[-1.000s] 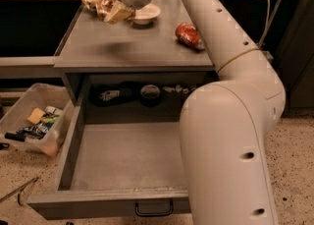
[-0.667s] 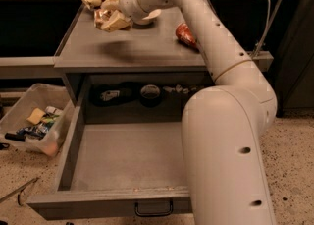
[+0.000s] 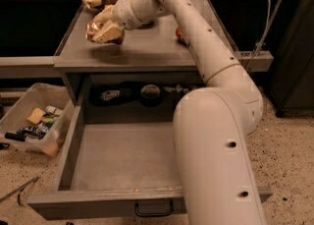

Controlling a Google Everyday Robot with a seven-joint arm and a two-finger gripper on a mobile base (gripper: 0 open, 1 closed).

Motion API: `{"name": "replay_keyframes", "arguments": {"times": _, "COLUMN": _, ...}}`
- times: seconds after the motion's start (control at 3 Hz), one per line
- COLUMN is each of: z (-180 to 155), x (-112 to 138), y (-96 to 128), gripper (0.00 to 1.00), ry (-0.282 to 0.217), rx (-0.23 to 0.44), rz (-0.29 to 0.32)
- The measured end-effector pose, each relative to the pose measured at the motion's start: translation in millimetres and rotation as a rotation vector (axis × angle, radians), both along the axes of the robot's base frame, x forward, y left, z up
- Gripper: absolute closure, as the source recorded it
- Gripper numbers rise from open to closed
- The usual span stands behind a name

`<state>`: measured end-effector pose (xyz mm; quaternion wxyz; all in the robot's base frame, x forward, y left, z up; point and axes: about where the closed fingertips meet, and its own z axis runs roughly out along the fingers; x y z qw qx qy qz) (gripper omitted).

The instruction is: Pick orange can from top drawer and place on counter

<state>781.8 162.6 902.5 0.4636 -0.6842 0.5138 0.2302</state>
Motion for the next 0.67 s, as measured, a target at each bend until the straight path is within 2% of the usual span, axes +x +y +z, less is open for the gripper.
{"name": "replay_keyframes", "arguments": {"times": 0.67, "z": -21, "x": -27, "y": 3, "gripper": 1.0, "ry": 0.142, "rx": -0.1, "rz": 0.079}}
